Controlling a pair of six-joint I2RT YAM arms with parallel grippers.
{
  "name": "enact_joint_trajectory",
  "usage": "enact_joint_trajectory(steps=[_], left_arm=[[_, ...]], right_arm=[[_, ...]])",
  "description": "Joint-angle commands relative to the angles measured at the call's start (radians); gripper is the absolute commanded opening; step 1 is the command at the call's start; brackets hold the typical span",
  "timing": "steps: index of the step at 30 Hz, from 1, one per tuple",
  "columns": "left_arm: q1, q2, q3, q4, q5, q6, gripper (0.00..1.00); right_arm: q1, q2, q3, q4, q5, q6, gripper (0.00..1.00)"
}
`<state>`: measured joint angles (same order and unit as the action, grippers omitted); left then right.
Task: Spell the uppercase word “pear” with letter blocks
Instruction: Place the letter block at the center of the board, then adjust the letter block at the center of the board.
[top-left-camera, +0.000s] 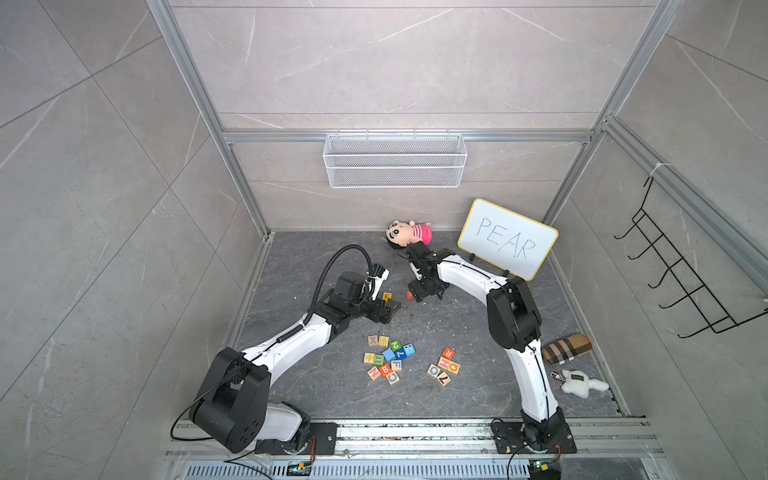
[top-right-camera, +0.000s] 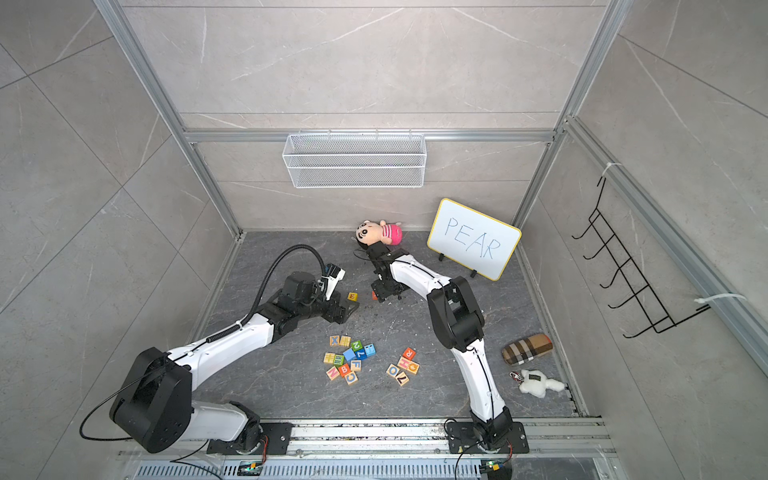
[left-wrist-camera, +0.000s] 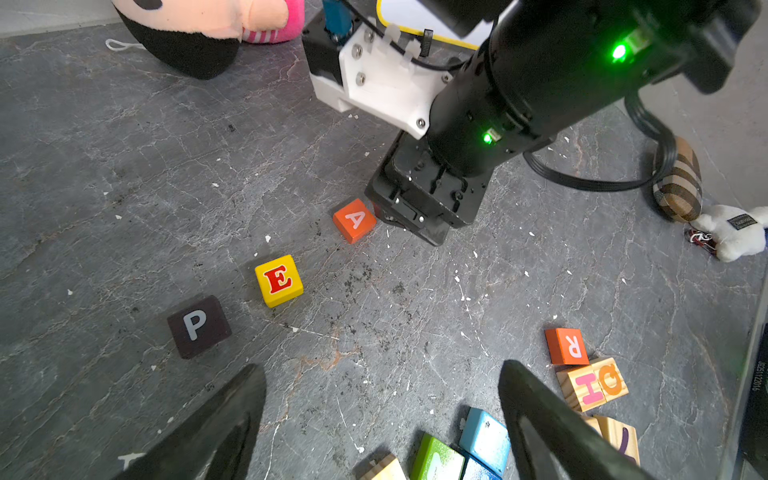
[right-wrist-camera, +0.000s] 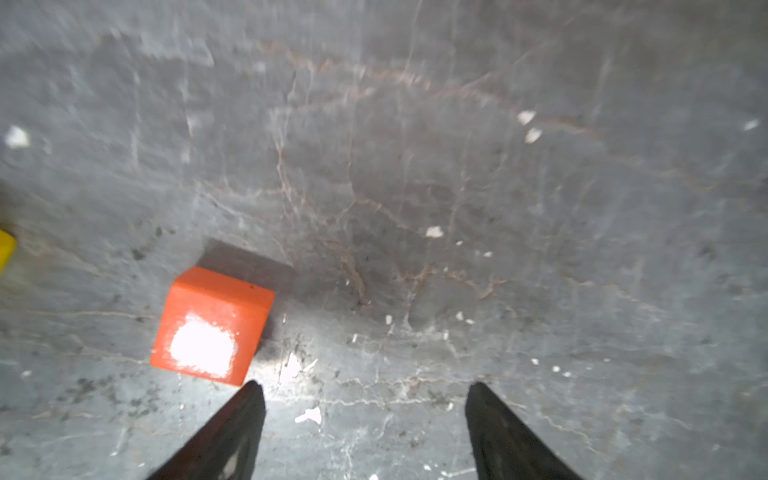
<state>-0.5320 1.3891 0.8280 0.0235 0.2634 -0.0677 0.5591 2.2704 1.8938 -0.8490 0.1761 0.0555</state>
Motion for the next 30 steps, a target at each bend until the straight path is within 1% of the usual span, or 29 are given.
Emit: enact_joint_trajectory(steps=[1, 4, 6, 8, 11, 12, 13, 16, 18, 19, 20, 24, 30], left_arm=[[0.004, -0.044, 0.013, 0.000, -0.008, 0.002, 0.91], [0.004, -0.048, 0.010, -0.003, -0.012, 0.003, 0.91], [0.004, -0.048, 0.011, -0.004, -0.012, 0.003, 0.91], [0.004, -0.054, 0.013, -0.011, -0.013, 0.000, 0.91], [0.004, -0.069, 0.004, -0.013, -0.016, 0.000, 0.91], [0.004, -0.072, 0.002, -0.013, -0.017, -0.001, 0.91], [0.004, -0.073, 0.000, -0.013, -0.019, 0.000, 0.91], [0.004, -0.069, 0.001, -0.007, -0.020, 0.002, 0.91], [0.004, -0.062, 0.008, -0.007, -0.018, 0.002, 0.91], [0.004, -0.058, 0.010, -0.007, -0.018, 0.002, 0.91], [0.004, -0.055, 0.013, -0.007, -0.016, 0.004, 0.91], [0.004, -0.046, 0.020, -0.005, -0.016, 0.006, 0.91], [0.004, -0.048, 0.016, -0.005, -0.017, 0.002, 0.91]], right_arm=[[-0.004, 0.032, 0.067, -0.016, 0.001, 0.005, 0.79], [-0.003, 0.059, 0.111, -0.029, -0.026, 0.013, 0.79], [-0.004, 0.066, 0.134, -0.047, -0.024, 0.024, 0.78], [-0.004, 0.030, 0.099, -0.031, -0.023, 0.033, 0.77], [-0.004, -0.057, -0.021, 0.019, -0.048, 0.058, 0.70], [-0.004, -0.079, -0.059, 0.029, -0.059, 0.065, 0.64], [-0.004, -0.103, -0.105, 0.044, -0.073, 0.075, 0.50], [-0.002, -0.166, -0.237, 0.099, -0.091, 0.102, 0.31], [-0.002, -0.198, -0.305, 0.141, -0.112, 0.117, 0.10], [-0.003, -0.205, -0.327, 0.158, -0.126, 0.125, 0.06], [-0.001, -0.210, -0.349, 0.173, -0.141, 0.135, 0.00], [0.015, -0.207, -0.366, 0.205, -0.196, 0.166, 0.00], [0.032, -0.173, -0.363, 0.248, -0.234, 0.222, 0.00]])
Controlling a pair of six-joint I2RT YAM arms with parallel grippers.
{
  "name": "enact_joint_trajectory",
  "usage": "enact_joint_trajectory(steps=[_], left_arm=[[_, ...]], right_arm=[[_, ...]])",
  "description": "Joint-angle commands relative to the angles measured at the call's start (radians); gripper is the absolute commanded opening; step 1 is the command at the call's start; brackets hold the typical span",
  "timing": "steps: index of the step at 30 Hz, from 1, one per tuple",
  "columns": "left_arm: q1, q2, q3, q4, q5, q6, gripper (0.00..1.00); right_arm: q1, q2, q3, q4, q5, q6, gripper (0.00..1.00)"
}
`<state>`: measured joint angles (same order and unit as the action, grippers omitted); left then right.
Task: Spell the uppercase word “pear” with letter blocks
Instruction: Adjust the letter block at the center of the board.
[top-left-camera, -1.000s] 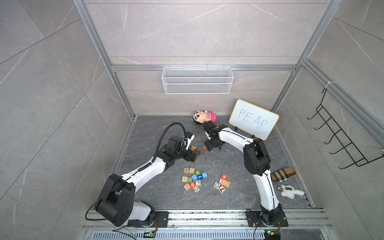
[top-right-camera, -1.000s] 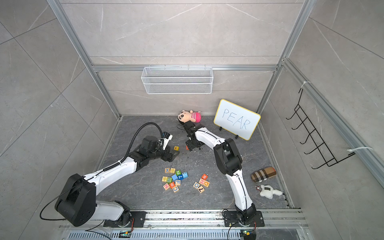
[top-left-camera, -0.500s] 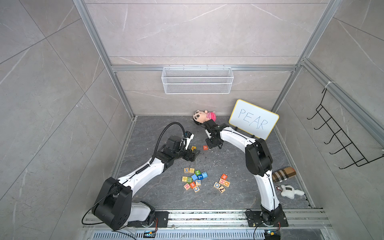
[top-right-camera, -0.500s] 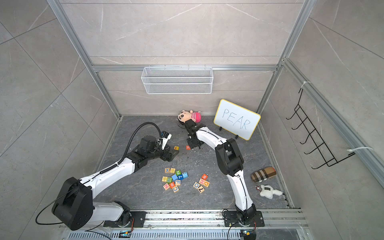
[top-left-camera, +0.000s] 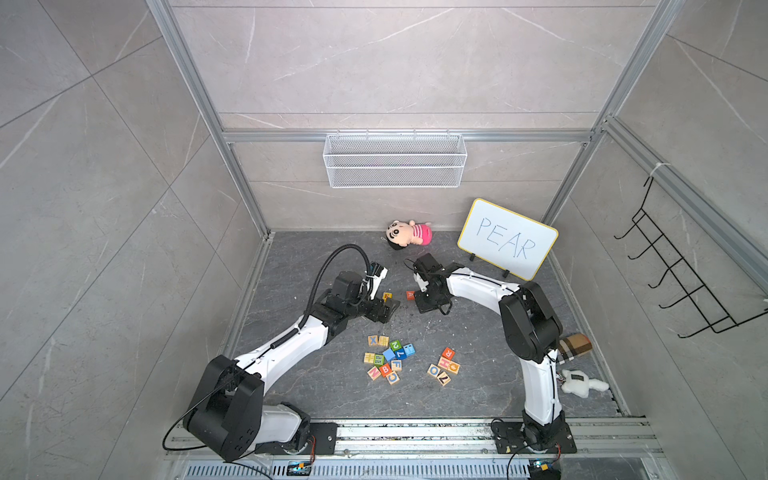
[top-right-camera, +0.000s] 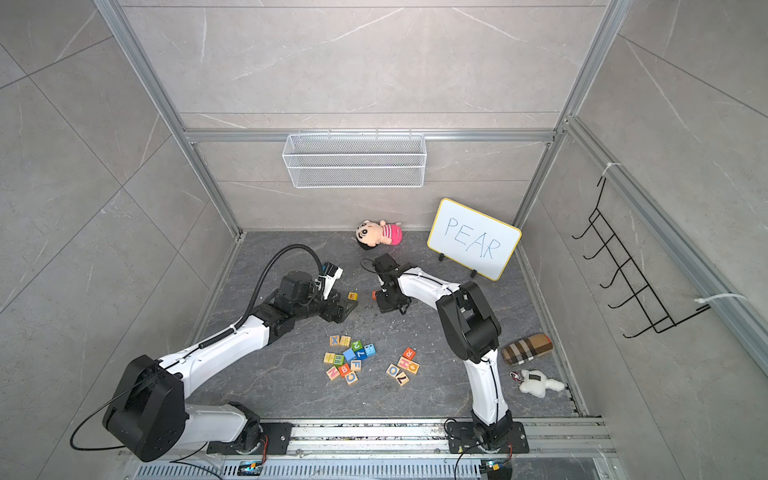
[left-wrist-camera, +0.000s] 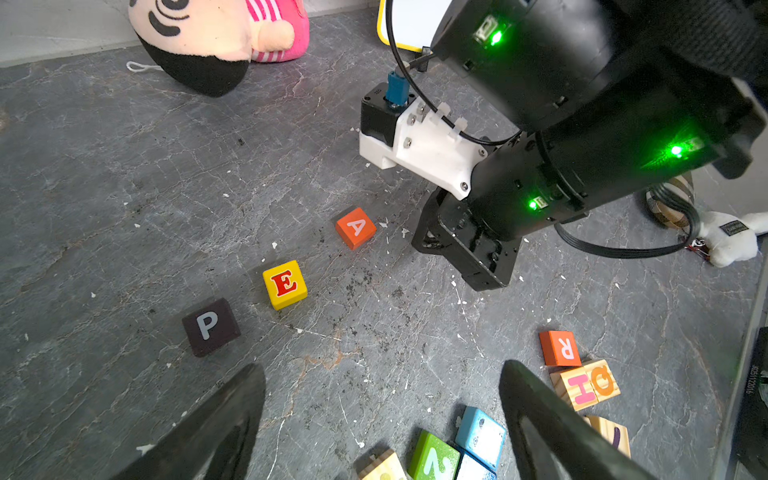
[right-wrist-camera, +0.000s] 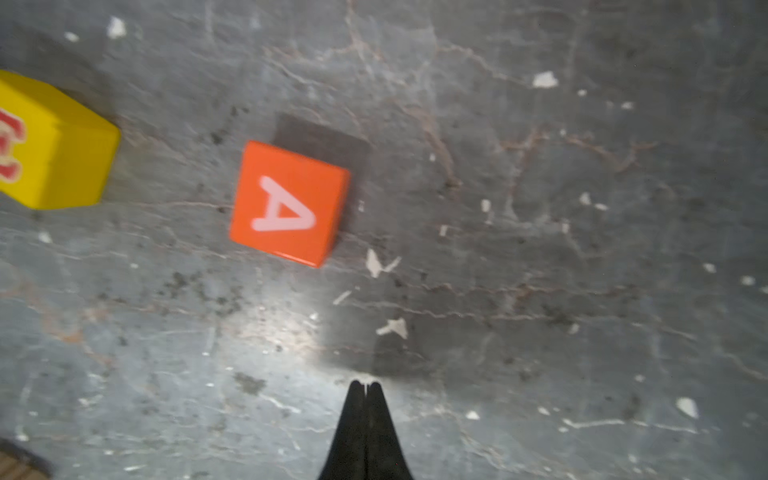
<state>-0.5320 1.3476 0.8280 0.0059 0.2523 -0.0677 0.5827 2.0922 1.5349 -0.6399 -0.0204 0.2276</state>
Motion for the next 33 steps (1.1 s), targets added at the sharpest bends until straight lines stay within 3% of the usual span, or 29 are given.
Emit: enact_joint_trajectory(steps=[1, 33], left_arm=[[0.004, -0.008, 0.016, 0.012, -0.007, 0.001, 0.91], [0.004, -0.027, 0.006, 0.005, -0.021, -0.002, 0.96]], right_arm=[[0.009, 0.014, 0.002, 0.041, -0.036, 0.054, 0.00], [-0.005, 0.234, 0.336, -0.035, 0.078, 0.050, 0.00]])
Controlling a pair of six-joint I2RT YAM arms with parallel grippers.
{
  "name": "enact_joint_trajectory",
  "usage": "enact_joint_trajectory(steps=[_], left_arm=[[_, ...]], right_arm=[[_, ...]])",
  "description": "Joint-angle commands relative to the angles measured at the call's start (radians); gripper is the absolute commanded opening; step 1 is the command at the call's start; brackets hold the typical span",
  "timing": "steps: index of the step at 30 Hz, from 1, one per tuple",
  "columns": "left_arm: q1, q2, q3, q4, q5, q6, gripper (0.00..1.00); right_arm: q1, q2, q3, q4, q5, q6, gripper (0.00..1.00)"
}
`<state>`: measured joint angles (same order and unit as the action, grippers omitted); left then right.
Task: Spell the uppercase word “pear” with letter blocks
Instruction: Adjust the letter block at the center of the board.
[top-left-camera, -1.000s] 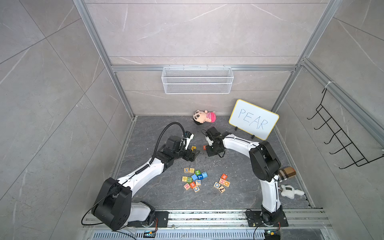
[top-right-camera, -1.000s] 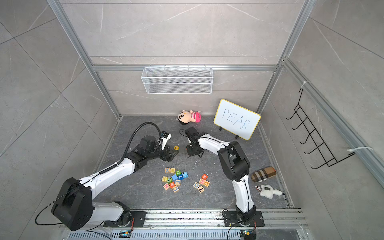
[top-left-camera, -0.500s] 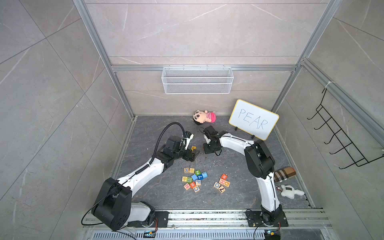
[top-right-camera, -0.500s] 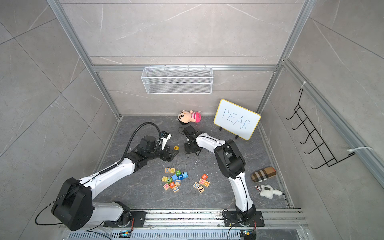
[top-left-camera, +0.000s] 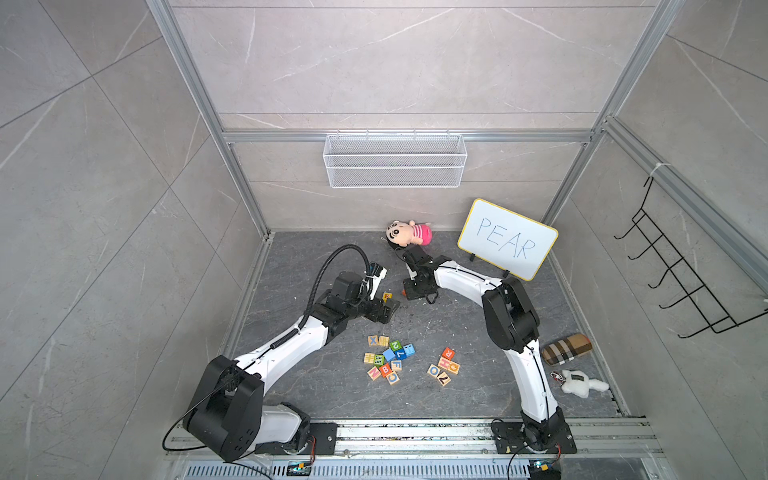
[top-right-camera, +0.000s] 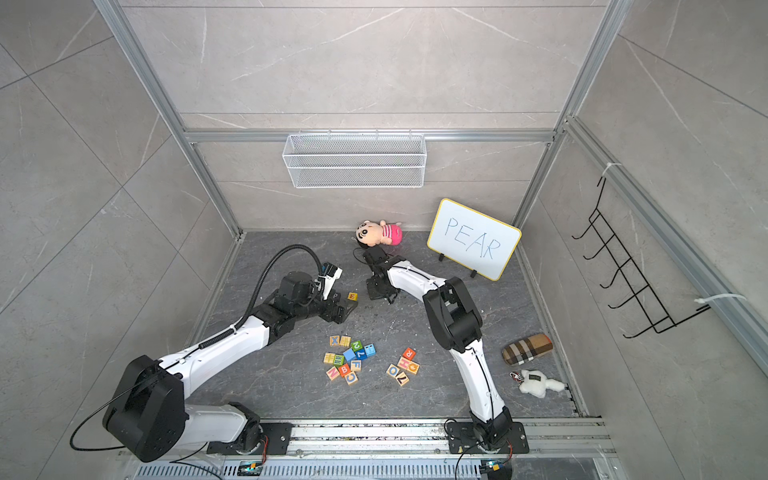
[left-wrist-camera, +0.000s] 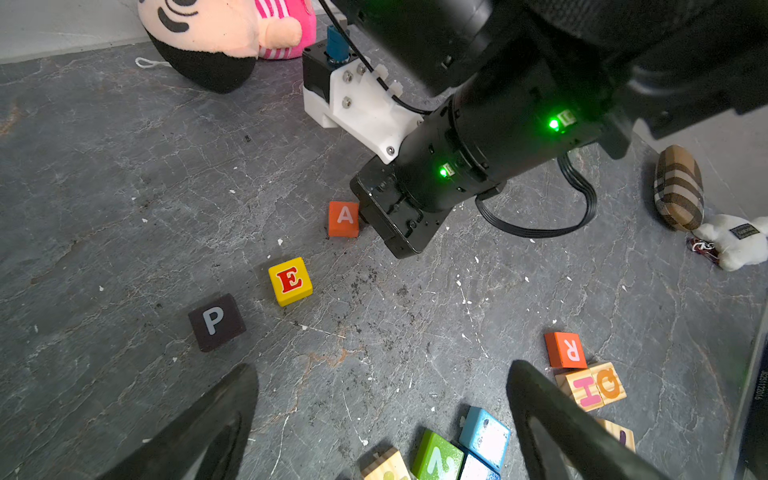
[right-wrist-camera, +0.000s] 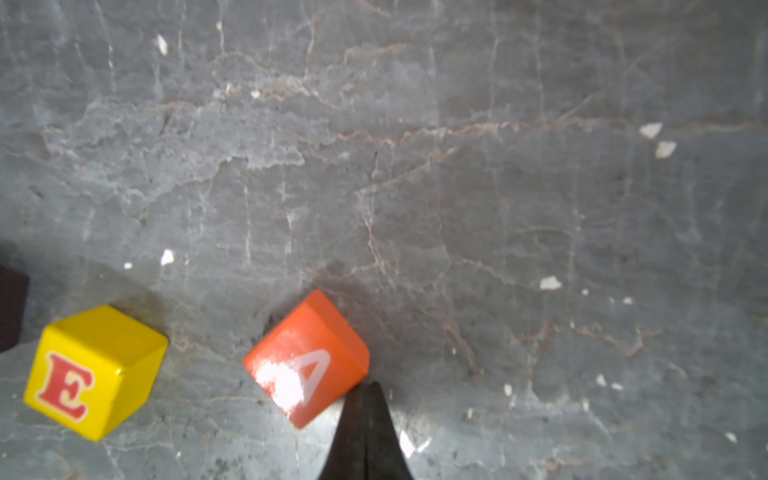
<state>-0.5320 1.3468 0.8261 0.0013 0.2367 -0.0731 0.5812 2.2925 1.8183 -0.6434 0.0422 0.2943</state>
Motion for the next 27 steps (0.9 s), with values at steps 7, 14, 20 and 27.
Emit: enact_joint_trajectory(steps=[7, 14, 20, 27], left_arm=[[0.004, -0.029, 0.017, -0.003, -0.008, 0.007, 0.96], [0.005, -0.041, 0.014, -0.007, -0.011, 0.010, 0.97], [0.004, -0.025, 0.019, -0.003, -0.002, 0.013, 0.96], [0.004, -0.034, 0.013, -0.007, -0.002, 0.014, 0.96]], right_arm=[[-0.004, 0.086, 0.185, -0.103, 0.032, -0.013, 0.03], [0.007, -0.010, 0.146, -0.130, 0.061, 0.053, 0.41], [0.049, 0.029, 0.186, -0.180, 0.059, 0.071, 0.55], [0.058, 0.082, 0.263, -0.209, 0.076, 0.086, 0.65]])
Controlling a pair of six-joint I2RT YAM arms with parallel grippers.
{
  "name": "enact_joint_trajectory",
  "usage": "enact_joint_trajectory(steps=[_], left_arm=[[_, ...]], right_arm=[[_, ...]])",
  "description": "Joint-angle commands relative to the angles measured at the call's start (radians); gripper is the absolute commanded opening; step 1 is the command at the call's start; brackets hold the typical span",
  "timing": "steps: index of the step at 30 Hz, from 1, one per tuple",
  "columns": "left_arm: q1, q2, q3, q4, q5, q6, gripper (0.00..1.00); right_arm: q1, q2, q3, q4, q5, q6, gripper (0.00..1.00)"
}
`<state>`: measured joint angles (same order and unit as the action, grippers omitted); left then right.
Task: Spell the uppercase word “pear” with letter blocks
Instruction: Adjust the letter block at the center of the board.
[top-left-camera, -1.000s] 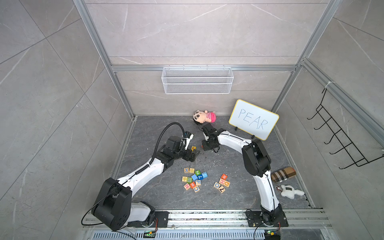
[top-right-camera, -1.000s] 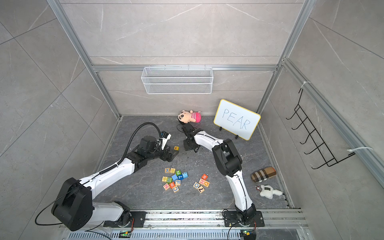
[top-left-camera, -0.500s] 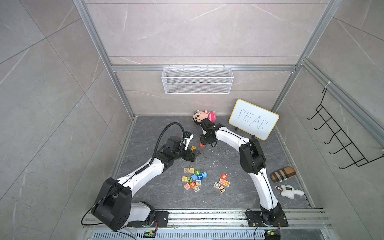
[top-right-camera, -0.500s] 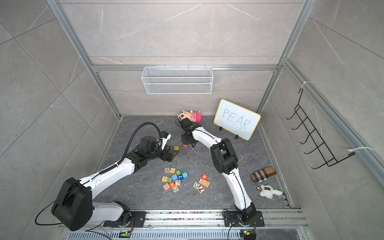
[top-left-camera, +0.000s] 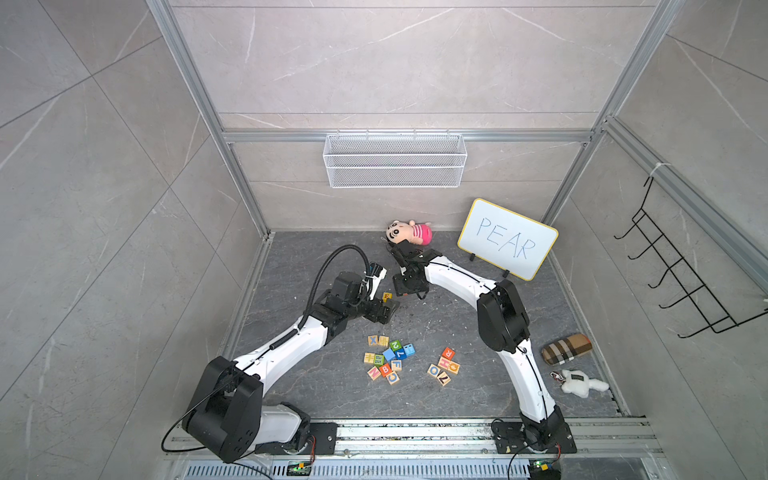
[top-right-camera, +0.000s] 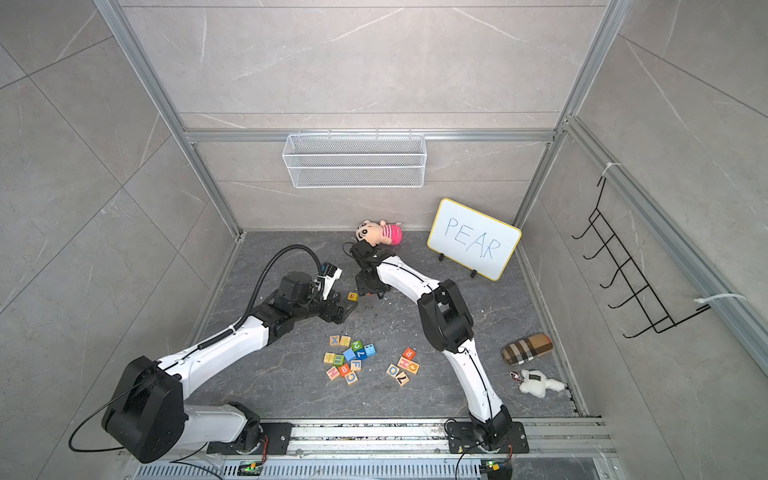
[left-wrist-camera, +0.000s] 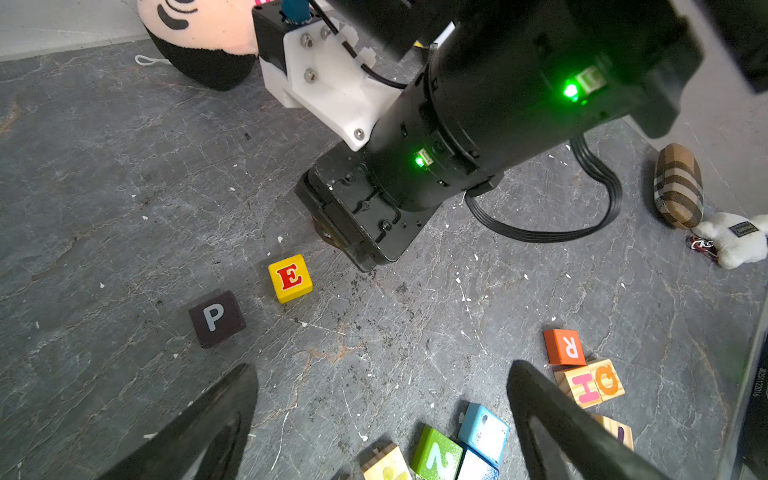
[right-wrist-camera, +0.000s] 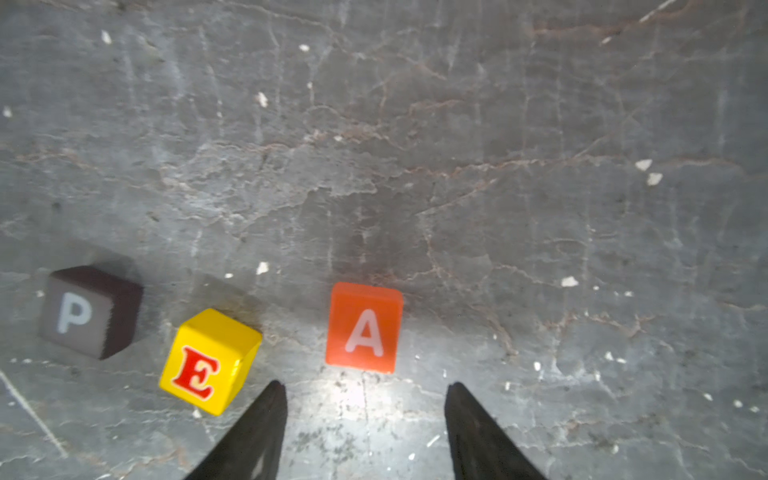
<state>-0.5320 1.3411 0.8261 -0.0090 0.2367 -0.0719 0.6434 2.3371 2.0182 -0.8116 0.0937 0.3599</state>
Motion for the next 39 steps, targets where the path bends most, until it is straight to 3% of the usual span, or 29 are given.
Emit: enact_joint_trajectory(steps=[1, 18, 29, 39], left_arm=[[0.004, -0.029, 0.011, 0.004, -0.003, 0.013, 0.97], [0.003, -0.046, -0.007, 0.001, -0.007, 0.010, 0.97], [0.003, -0.045, -0.008, 0.006, -0.002, 0.014, 0.97], [0.004, -0.046, -0.008, 0.006, -0.003, 0.011, 0.97]], right_arm=[[-0.004, 0.050, 0.083, -0.052, 0.024, 0.018, 0.65], [-0.005, 0.269, 0.383, -0.242, 0.072, 0.029, 0.62], [-0.016, 0.299, 0.412, -0.253, 0.056, 0.027, 0.57], [-0.019, 0.301, 0.421, -0.264, 0.019, 0.030, 0.33]])
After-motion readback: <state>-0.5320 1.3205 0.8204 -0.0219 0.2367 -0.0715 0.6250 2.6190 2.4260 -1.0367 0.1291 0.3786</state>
